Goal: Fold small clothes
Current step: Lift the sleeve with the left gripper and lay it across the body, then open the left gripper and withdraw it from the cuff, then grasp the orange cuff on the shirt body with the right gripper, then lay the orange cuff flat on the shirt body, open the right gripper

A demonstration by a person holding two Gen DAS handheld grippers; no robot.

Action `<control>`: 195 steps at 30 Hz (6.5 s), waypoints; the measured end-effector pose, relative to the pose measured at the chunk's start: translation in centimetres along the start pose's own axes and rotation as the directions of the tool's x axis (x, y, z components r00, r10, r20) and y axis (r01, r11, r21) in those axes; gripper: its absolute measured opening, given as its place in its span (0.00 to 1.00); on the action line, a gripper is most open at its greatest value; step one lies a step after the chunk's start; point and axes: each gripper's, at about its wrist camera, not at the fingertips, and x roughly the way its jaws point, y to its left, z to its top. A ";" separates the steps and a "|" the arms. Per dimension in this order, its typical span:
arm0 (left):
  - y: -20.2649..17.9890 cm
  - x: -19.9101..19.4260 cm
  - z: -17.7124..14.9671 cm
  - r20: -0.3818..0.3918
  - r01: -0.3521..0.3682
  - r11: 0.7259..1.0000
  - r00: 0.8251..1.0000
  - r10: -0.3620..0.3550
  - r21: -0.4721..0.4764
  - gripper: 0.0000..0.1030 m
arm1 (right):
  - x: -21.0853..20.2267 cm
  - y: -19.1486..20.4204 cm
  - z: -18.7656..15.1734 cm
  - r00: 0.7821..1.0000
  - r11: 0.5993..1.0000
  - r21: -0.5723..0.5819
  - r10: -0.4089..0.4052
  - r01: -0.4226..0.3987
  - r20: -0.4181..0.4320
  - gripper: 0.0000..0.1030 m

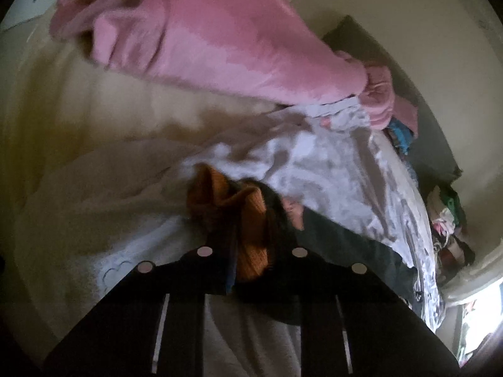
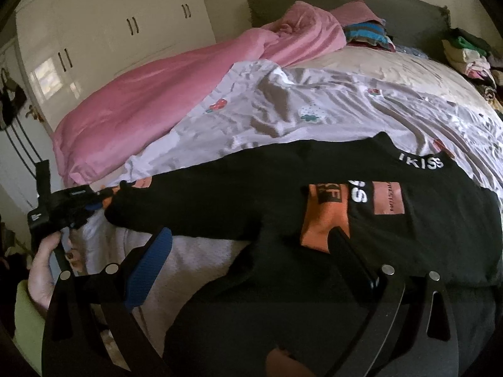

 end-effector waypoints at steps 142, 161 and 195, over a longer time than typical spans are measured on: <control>-24.1 6.5 -11.8 -0.097 0.166 0.807 0.986 -0.134 0.566 0.91 | -2.0 -16.6 -1.8 0.983 0.968 0.189 -0.178 0.166 0.052 0.13; -23.5 6.5 -10.6 -0.095 0.169 0.819 0.986 -0.139 0.549 0.91 | -9.9 -18.6 3.0 0.908 0.938 0.086 -0.346 0.335 0.237 0.12; -27.8 8.7 -18.0 -0.312 0.349 0.658 0.933 -0.178 0.667 0.56 | -6.8 -23.5 -2.0 0.849 0.838 0.195 -0.527 0.509 0.047 0.16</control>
